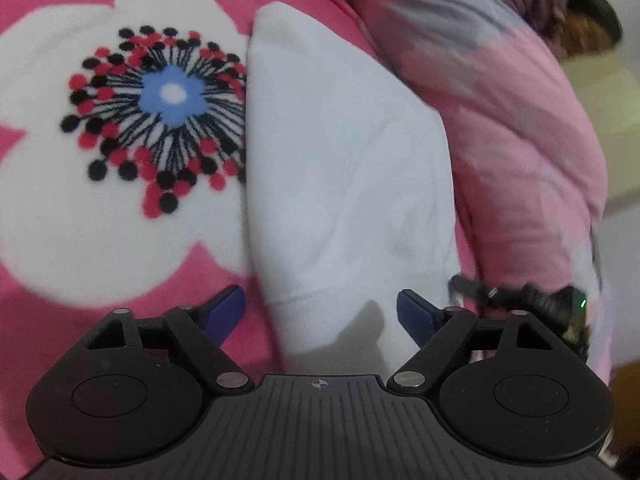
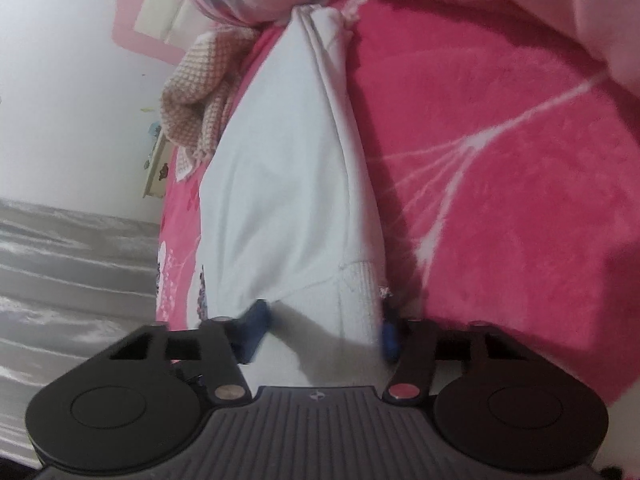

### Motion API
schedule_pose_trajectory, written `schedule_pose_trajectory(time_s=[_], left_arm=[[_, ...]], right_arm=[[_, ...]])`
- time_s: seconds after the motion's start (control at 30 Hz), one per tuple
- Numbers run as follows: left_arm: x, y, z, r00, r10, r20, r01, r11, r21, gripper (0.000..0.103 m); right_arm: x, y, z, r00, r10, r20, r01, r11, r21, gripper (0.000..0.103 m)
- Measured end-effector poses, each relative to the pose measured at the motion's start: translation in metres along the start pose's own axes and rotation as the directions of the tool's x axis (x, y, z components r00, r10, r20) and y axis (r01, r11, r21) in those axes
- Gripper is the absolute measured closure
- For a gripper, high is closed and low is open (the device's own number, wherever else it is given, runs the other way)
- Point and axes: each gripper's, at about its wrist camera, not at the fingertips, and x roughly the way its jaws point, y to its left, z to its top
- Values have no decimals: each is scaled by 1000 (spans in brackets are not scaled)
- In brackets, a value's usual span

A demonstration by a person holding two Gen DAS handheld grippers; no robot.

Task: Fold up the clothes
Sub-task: 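Grasp the white shirt hem with the right gripper while the left gripper grasps it too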

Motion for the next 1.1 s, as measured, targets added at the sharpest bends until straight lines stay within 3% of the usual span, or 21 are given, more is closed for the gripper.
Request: schedule_pose_trajectory(time_s=[0.03,0.1,0.2,0.3,0.47,0.63,0.7,0.8,0.9,1.0,1.1], left_arm=[[-1,-2,-1,1000,2,-8,-2,1000,16,37],[-3,-3,-3,999,3,-42,-1,998,59,44],[0,3,-6,992,-25,-122,35,997,75,44],[8,8,-3,988,-39,-153,46,998,45,44],[13,16,-2,988,-96,-123,94,995,-21,51],[14,30,-5,988,-126,-92,119,990,-78,80],[9,26,0,987,-137,-87,131,989,-74,87],[-11,15,7,982,-174,-70,173,985,-20,89],[-37,15,12,974,-210,-82,209,978,-22,89],[-61,20,9,980,-162,-112,166,986,21,89],[-72,29,0,984,-54,-168,68,994,82,86]], right_arm=[[-1,3,-1,1000,0,-2,0,1000,-13,55],[-4,5,-5,1000,-1,-10,1,1000,-18,58],[-2,-4,-8,999,5,-37,-5,1000,11,60],[6,-14,-7,998,39,-50,-35,996,82,60],[10,-15,-12,997,71,-27,-67,992,109,69],[8,-7,-16,997,73,-7,-72,995,75,75],[7,5,-15,997,75,-11,-75,996,44,76],[5,23,-18,995,94,-31,-94,996,10,77],[5,38,-32,990,122,-75,-123,992,-5,76],[15,52,-60,977,146,-156,-154,987,-44,76],[41,65,-79,960,84,-267,-121,984,-127,74]])
